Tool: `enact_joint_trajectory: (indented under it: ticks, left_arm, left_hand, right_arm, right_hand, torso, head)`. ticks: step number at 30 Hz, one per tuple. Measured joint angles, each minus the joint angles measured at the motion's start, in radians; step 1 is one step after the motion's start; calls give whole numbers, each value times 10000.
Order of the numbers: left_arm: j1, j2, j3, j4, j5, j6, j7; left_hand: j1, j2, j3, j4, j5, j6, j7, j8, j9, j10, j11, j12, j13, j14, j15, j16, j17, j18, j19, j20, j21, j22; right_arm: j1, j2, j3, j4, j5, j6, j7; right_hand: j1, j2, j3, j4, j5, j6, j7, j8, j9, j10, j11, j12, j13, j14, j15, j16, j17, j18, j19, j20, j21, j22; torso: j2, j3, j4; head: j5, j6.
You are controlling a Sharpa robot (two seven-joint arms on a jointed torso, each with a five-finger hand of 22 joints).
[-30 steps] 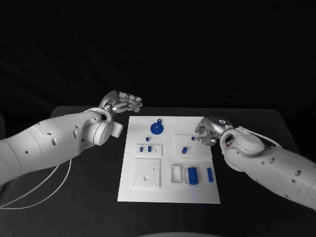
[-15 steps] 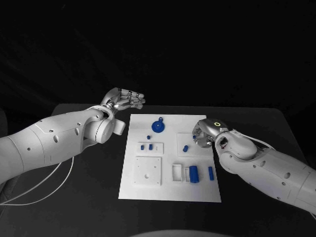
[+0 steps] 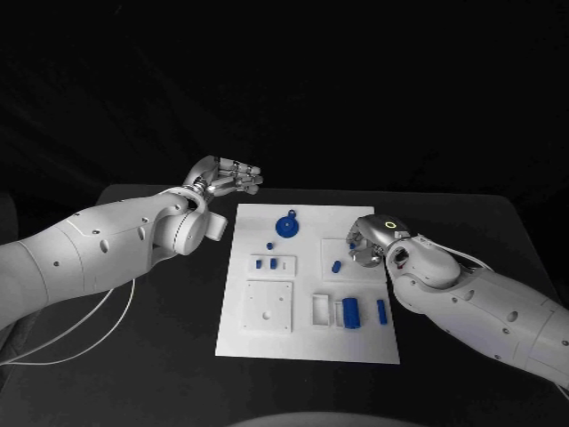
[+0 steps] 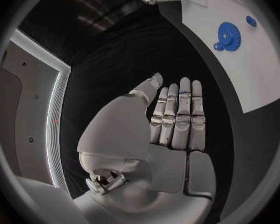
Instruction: Assemble the parts on the task board
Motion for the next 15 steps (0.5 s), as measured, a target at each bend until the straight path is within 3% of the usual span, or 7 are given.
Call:
enact_joint_trajectory:
  ticks: [7,10,15]
  left_arm:
    - [0,13,0,-2,1,30,-9]
    - [0,17,0,-1,2,40,-12]
    - [1,28,0,0,2,58,-14]
  left_hand:
    - [-15,16,0,0,0,-15,15,0,0,0,0,0,0,0,0,0,2,1,1,1,0,-64]
    - [-40,40,0,0,0,-36,36,0,-1,0,0,0,0,0,0,0,11,3,36,37,0,-142]
    - [-39,40,0,0,0,-36,36,0,-1,0,0,0,0,-35,34,0,11,3,36,37,0,-211]
  right_arm:
    - [42,78,-69,-137,-40,-119,4]
    - [52,107,-101,-178,-75,-191,-6]
    - [56,151,-147,-209,-189,-297,-108]
  right_hand:
    - [73,558,145,-113,5,386,-54,-1,33,340,-92,7,-8,-30,-94,0,43,-19,-3,-7,59,19]
    - [24,855,230,-260,5,569,-71,-4,40,495,-150,7,-12,0,-121,-2,75,-104,-3,-113,113,93]
    - [-7,1008,476,-564,-8,854,-143,-58,164,853,-221,-52,-12,20,-210,-10,90,-237,-17,-202,170,189]
  torso:
    - [0,2,-10]
    - [0,2,-12]
    - [2,9,-12]
  head:
    - [12,-12]
    - [16,-25]
    - [18,-44]
